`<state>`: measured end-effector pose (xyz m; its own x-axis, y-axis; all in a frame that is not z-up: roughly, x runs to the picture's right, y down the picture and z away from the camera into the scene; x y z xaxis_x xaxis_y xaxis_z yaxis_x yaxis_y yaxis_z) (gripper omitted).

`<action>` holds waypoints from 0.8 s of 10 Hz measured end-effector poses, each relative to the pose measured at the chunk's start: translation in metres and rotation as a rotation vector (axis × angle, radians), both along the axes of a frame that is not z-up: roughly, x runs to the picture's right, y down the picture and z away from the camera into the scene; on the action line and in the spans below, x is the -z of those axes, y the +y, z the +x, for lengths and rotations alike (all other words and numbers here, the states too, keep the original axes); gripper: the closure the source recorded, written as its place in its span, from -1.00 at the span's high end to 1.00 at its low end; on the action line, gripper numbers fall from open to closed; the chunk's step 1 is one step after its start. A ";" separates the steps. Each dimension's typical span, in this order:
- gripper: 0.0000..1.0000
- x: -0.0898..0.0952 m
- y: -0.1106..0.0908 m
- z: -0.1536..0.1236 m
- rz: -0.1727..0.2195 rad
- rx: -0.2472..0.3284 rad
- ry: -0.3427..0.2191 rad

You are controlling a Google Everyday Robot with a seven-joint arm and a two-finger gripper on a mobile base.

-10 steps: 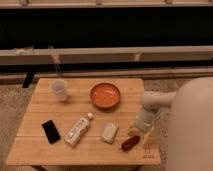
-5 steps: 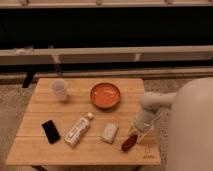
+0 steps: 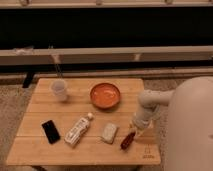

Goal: Drag the pepper across the table

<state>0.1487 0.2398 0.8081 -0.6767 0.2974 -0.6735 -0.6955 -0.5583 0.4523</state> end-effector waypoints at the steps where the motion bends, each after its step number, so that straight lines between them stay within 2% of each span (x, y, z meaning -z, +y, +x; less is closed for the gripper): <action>1: -0.81 0.003 -0.006 0.000 0.006 0.004 -0.004; 3: -0.81 0.001 -0.018 -0.008 0.013 0.006 -0.013; 8: -0.81 -0.008 -0.034 -0.017 0.031 0.016 -0.032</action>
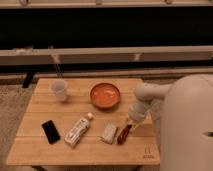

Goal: Drag the pepper across the table

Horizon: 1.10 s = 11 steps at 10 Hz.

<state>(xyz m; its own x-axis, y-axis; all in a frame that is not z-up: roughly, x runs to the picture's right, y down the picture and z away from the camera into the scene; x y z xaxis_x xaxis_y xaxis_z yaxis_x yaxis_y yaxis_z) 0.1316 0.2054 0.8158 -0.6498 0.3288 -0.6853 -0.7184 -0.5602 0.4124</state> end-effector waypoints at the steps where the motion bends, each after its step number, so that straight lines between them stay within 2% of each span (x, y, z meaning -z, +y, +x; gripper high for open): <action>1: -0.81 -0.003 -0.006 -0.008 0.003 -0.001 -0.004; 11: -0.81 -0.023 -0.045 -0.019 0.034 -0.025 -0.028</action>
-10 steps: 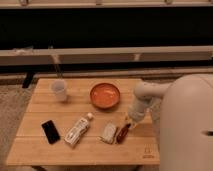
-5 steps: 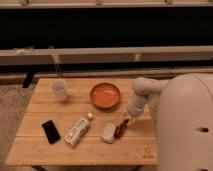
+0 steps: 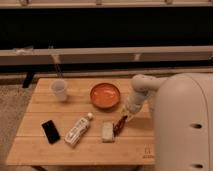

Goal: Drag the pepper across the table

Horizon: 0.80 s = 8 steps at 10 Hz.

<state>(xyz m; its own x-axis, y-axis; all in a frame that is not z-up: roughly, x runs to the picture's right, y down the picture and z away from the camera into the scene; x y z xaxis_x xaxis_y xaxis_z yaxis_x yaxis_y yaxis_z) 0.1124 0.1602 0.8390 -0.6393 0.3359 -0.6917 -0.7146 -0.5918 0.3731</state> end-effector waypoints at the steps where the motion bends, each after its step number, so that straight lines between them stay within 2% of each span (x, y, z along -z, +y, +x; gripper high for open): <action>1: -0.81 -0.001 -0.002 -0.001 0.001 -0.004 0.000; 8: -0.81 -0.011 -0.021 -0.009 0.016 -0.015 -0.014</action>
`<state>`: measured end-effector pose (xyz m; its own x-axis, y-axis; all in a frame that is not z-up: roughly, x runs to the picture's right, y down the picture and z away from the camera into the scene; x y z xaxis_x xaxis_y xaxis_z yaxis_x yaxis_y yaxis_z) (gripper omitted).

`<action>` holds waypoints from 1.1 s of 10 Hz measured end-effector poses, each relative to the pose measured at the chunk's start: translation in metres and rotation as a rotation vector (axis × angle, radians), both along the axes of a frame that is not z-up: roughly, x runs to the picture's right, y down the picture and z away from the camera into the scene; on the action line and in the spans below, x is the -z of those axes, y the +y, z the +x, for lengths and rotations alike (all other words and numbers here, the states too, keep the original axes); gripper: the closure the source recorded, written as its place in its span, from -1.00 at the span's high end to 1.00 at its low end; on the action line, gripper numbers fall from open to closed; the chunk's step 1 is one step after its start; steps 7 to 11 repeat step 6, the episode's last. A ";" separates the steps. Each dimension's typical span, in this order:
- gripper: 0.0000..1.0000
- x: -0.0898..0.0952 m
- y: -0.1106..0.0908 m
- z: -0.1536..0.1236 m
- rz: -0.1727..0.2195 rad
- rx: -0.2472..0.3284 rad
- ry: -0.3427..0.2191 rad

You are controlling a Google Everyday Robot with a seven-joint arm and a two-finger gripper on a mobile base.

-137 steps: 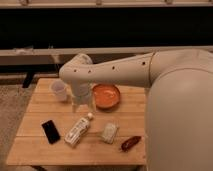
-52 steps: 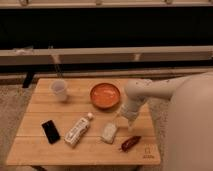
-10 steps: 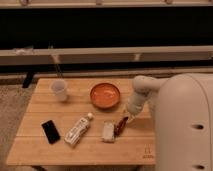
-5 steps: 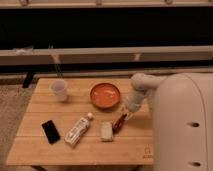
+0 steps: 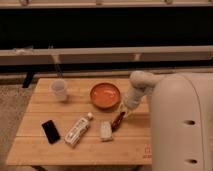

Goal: Drag the pepper across the table

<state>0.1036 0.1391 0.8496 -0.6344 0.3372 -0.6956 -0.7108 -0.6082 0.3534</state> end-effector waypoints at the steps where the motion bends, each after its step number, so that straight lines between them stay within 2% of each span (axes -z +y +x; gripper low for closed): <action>1: -0.81 -0.001 -0.003 -0.001 0.002 -0.003 -0.002; 4: -0.81 -0.003 -0.011 -0.011 0.012 -0.014 -0.020; 6: -0.81 -0.009 -0.022 -0.029 0.026 -0.013 -0.046; 11: -0.81 -0.009 -0.022 -0.029 0.026 -0.013 -0.046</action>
